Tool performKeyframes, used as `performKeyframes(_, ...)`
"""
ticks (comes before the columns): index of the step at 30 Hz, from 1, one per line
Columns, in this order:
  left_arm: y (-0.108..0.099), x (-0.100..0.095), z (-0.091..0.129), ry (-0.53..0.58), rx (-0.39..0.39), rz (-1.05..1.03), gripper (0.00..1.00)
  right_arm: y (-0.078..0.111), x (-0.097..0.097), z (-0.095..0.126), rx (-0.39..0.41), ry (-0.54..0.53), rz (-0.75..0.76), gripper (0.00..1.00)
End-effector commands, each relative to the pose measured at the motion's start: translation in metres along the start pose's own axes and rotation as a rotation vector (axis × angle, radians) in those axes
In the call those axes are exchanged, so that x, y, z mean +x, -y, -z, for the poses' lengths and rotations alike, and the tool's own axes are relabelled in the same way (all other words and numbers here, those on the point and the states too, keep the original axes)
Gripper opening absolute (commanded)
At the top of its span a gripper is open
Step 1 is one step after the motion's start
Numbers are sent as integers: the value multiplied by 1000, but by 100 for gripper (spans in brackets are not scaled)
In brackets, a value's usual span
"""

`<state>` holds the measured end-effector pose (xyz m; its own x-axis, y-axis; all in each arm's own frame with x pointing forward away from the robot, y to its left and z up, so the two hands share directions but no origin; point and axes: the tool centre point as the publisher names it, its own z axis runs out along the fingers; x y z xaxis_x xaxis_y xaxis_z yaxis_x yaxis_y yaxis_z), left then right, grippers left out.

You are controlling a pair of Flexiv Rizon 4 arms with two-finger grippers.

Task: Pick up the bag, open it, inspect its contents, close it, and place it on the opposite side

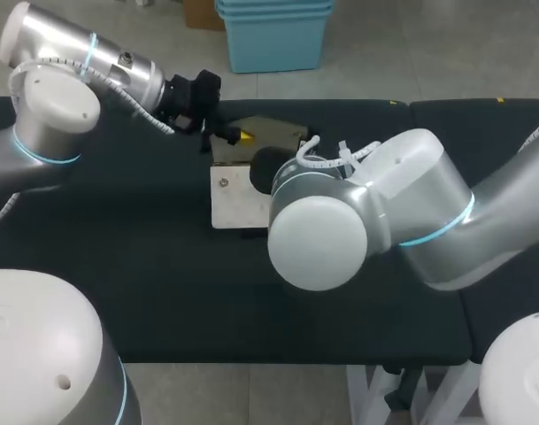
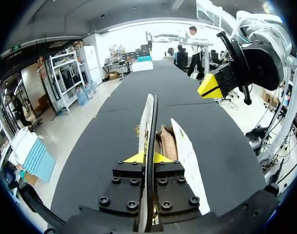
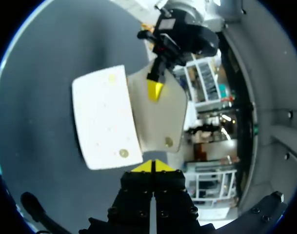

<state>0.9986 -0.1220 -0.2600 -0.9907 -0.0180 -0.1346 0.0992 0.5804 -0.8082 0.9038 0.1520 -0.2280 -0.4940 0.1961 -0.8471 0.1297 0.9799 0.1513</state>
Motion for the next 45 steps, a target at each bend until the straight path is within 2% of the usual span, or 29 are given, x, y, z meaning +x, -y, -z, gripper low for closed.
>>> performKeyframes(1, -15, -18, -20, -12, -4, -19, 0, 0, 6, -4, -1, 2, 0, 0)
performKeyframes(12, -34, -14, -29, 105, 2, -180, 0, 0, 25, -12, -4, -48, 8, 0)
performKeyframes(15, -39, -9, -32, 143, 5, -231, 0, -4, 39, -15, 5, -58, 13, 0)
performKeyframes(20, -46, -5, -30, 169, 62, -269, 0, -10, 60, -18, 23, -86, 0, 0)
performKeyframes(33, -46, -6, -29, 171, 59, -270, 0, -11, 64, -20, 30, -100, 0, 0)
performKeyframes(36, -46, -5, -29, 150, 67, -301, 0, -21, 82, -23, 5, -113, 50, 0)
performKeyframes(39, -48, -7, -31, 129, 60, -339, 0, -21, 96, -24, -15, -111, 72, 0)
performKeyframes(45, -54, -15, -34, 118, 38, -343, 0, -13, 107, -21, -7, -104, 59, 0)
